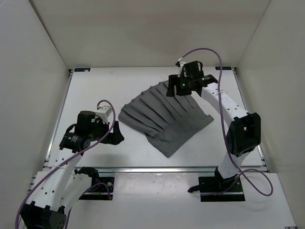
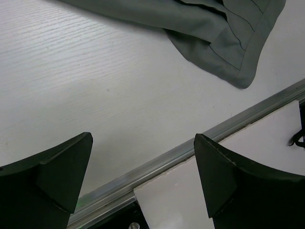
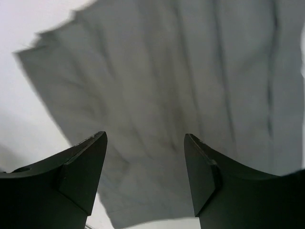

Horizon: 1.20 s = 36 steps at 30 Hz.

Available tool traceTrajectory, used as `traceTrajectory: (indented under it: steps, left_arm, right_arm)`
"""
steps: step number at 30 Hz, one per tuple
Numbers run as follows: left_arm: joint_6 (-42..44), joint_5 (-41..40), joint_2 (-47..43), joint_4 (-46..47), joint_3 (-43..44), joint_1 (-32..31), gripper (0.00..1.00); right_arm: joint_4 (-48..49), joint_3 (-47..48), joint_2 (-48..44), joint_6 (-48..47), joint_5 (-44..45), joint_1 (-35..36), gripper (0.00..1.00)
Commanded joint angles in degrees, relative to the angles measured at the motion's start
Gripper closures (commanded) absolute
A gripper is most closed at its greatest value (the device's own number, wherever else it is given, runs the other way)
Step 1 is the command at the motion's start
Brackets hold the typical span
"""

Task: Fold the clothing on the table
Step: Flatten the skirt out

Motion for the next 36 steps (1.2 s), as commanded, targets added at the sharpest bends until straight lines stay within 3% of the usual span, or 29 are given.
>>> traceTrajectory:
  steps: [1,4,7,11,16,19,22,28,30,32,34,36]
  left_arm:
    - [0.2,2.3,-2.45,2.0,-1.64,1.12,0.01]
    - [0.74,4.68,-3.95,3.49,-1.83,-0.63,0.01]
    - [0.38,4.42,-4.21,3.93,-2.36,-1.51,0.14]
    - [-0.92,5.4,-4.48,6.12,-4.54,-1.78,0.21]
    - [-11.99,5.3,-5.71,18.5,-11.39,-4.94,0.33]
    - [-14.2,5.31,-4.83,21.6,-13.42,-7.23,0.37]
    - [-15.0,5.22,-6.32,22.21,-14.04,-4.25,0.36]
    - [-14.38,-0.31,-5.71,18.44,-14.4,-4.59,0.39]
    - [-18.05,-4.52,-4.31,17.74,-15.01,-5.64,0.46]
    - [-21.67,-4.89,-4.13,19.22,-16.67,-5.82,0.63]
    - [-26.58,-5.5,-5.09,22.99,-21.66,-5.65,0.67]
    - [-29.13,-7.69,-6.58,24.67,-25.11,-6.43,0.61]
  right_arm:
    - [2.15,-7.06,-2.81,0.33,8.33,-0.85,0.37]
    - [4.24,-17.33,-3.16,4.54,6.95,-5.32,0.39]
    - [9.25,-24.63,-4.74,6.4,5.0,-6.13,0.39]
    - [11.55,-29.39,-4.92,7.19,6.41,-3.58,0.39]
    - [13.75,-35.2,-4.05,9.38,6.32,1.59,0.39]
    - [15.76,-36.96,-3.08,12.1,4.3,6.24,0.39]
    - [19.8,-37.14,-1.24,16.23,0.27,11.52,0.4]
    - [18.94,-25.02,4.83,15.54,-0.98,17.34,0.39]
    - [17.63,-23.87,3.08,13.26,-0.97,16.73,0.38]
    - [18.58,-24.74,-2.87,12.64,-0.63,15.15,0.38]
    - [19.82,-28.94,-8.51,12.82,0.52,12.87,0.37]
    - [18.42,-31.32,-14.48,12.21,3.58,10.68,0.35]
